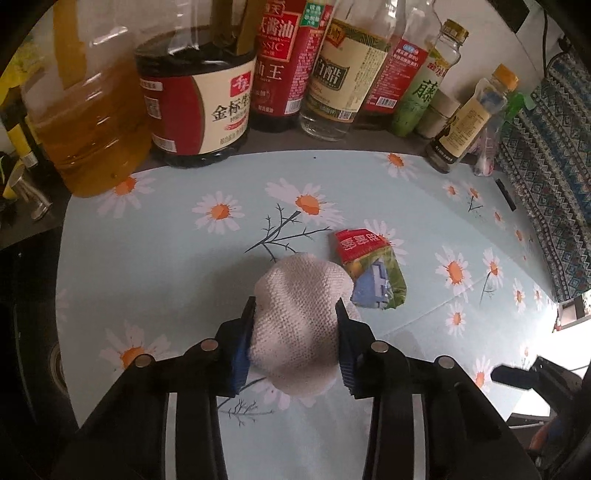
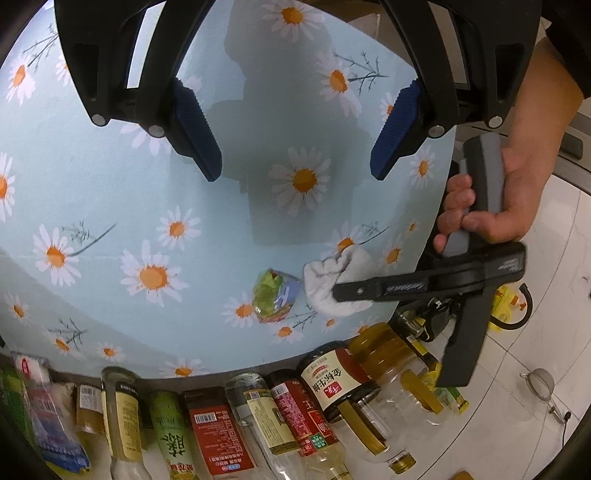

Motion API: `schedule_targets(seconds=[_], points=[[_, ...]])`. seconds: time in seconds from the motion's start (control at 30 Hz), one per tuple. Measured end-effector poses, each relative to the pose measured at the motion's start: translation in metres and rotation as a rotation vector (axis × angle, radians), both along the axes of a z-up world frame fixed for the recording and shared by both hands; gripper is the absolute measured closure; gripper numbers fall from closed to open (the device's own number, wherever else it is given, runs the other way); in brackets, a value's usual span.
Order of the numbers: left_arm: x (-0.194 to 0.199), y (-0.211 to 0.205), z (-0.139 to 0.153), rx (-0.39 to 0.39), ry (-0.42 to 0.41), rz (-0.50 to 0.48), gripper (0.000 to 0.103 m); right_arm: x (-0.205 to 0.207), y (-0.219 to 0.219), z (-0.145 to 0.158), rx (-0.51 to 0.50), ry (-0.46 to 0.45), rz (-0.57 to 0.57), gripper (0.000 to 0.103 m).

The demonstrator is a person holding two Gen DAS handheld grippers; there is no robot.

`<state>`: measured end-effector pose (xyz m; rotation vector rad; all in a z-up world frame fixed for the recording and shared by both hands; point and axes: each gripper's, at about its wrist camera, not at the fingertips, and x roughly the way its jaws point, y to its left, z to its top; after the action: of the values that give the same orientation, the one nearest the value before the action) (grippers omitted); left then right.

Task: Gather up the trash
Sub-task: 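Grasp the grey-white towel with the left gripper while the right gripper grasps the green snack packet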

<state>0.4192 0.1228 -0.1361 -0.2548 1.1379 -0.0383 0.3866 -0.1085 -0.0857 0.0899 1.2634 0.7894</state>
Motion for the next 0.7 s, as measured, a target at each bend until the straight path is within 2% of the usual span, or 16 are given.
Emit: schedule_targets(seconds=[0.33, 0.6, 0.7], points=[[-0.043, 0.009, 0.024, -0.004, -0.040, 0.056, 0.066, 0.045, 0.036, -0.004, -0.029, -0.060, 0.039, 0.021], [-0.087, 0.006, 0.035, -0.038, -0.063, 0.102, 0.066, 0.084, 0.071, -0.040, -0.116, -0.061, 0.072, 0.026], [-0.099, 0.003, 0.037, -0.049, -0.065, 0.118, 0.066, 0.092, 0.081, -0.049, -0.132, -0.069, 0.094, 0.031]])
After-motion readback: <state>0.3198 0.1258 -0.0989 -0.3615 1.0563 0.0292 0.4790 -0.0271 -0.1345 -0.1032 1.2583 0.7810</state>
